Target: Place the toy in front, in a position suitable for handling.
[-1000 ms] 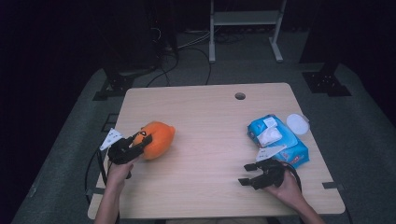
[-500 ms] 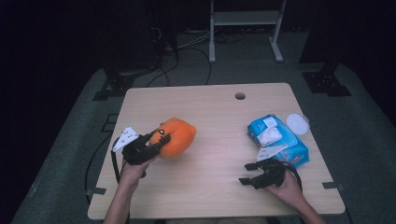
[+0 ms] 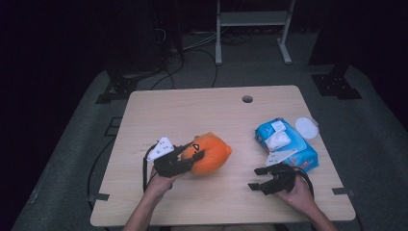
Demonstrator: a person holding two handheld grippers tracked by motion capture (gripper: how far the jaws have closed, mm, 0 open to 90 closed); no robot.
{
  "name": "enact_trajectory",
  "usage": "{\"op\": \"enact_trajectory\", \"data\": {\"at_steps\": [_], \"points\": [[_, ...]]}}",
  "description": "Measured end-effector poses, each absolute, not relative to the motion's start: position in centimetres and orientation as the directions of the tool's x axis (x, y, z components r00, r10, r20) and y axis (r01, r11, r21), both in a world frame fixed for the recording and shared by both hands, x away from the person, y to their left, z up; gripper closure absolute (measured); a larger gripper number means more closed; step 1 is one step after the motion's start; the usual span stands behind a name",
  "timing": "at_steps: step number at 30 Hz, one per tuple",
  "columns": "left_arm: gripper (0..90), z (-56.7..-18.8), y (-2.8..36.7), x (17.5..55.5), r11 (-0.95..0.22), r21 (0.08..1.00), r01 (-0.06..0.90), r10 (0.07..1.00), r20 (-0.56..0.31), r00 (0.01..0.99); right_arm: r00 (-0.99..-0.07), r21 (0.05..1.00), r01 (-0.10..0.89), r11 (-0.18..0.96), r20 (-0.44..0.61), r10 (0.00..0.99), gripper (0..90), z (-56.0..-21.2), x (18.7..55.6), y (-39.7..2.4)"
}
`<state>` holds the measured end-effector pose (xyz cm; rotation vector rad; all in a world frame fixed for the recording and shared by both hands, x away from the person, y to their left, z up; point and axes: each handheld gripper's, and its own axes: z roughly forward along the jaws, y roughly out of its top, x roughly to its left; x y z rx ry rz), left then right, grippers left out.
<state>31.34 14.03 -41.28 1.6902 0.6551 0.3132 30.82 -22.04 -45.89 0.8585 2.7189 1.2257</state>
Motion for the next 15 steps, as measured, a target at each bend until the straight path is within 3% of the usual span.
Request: {"op": "enact_trajectory", "data": {"at_steps": [15], "points": [[50.9,-43.3,10.2,30.3,-0.196,0.961,0.196,0.445,-0.091,0.891,-0.824,0.693,0.488,0.53,0.166,0.542,32.8,-45.7,31.1,-23.7]]}}
